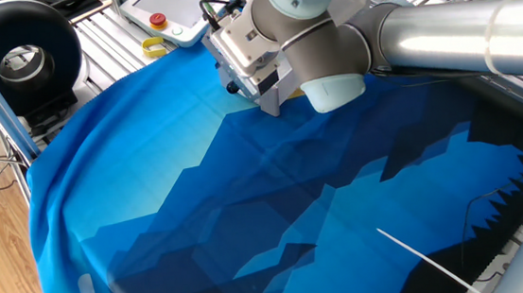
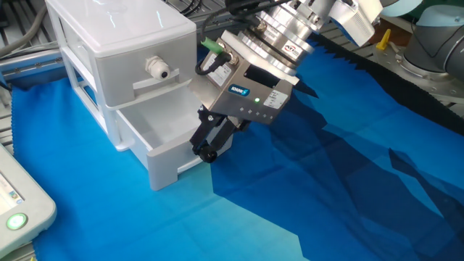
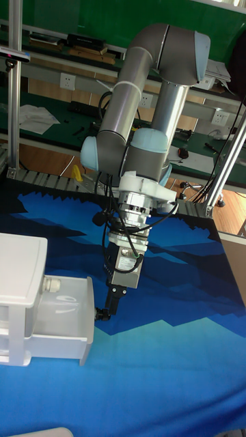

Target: Grasp the handle and close the drawer

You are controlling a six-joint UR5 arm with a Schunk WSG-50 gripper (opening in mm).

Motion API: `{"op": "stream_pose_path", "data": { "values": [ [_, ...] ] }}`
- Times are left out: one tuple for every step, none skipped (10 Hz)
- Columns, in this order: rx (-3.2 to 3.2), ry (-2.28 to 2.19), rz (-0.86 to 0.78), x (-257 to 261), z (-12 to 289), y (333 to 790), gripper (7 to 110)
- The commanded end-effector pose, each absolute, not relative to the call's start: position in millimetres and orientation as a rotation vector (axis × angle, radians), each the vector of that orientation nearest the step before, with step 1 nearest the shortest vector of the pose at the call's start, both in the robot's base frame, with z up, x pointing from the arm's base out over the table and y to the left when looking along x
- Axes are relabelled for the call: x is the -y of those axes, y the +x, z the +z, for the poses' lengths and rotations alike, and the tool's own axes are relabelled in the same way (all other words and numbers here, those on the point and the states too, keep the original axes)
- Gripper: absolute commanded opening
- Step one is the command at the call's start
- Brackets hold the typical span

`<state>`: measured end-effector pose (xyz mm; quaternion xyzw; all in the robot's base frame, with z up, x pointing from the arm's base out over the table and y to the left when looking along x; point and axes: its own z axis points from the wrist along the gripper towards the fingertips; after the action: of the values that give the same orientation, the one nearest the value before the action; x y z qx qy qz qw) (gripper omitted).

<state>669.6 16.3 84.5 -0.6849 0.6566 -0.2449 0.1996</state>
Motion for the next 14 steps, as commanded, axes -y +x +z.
{"op": "stream_pose_path", "data": {
  "values": [
    [-1.849, -1.891, -0.667, -20.7, 75.9, 660.3, 44],
    [-1.859, -1.888, -0.697, -17.1, 77.0, 659.2, 44],
    [-1.861, -1.884, -0.694, -17.3, 77.0, 659.4, 44],
    [-1.866, -1.868, -0.687, -18.0, 77.4, 661.6, 44],
    [-1.865, -1.874, -0.684, -18.9, 78.0, 664.1, 44],
    [-1.868, -1.876, -0.679, -19.7, 79.4, 666.8, 44],
    [-1.875, -1.869, -0.671, -20.2, 80.1, 667.4, 44],
    [-1.872, -1.865, -0.677, -20.1, 80.1, 668.6, 22],
    [-1.873, -1.868, -0.675, -20.1, 79.7, 668.0, 22],
    [-1.884, -1.874, -0.654, -21.9, 79.0, 663.9, 22],
    [-1.885, -1.878, -0.652, -22.8, 80.8, 662.0, 22],
    [-1.887, -1.876, -0.651, -23.3, 80.4, 661.3, 22],
    [-1.891, -1.875, -0.644, -24.0, 80.6, 660.4, 22],
    [-1.890, -1.880, -0.649, -22.8, 81.8, 660.8, 22]
  ]
}}
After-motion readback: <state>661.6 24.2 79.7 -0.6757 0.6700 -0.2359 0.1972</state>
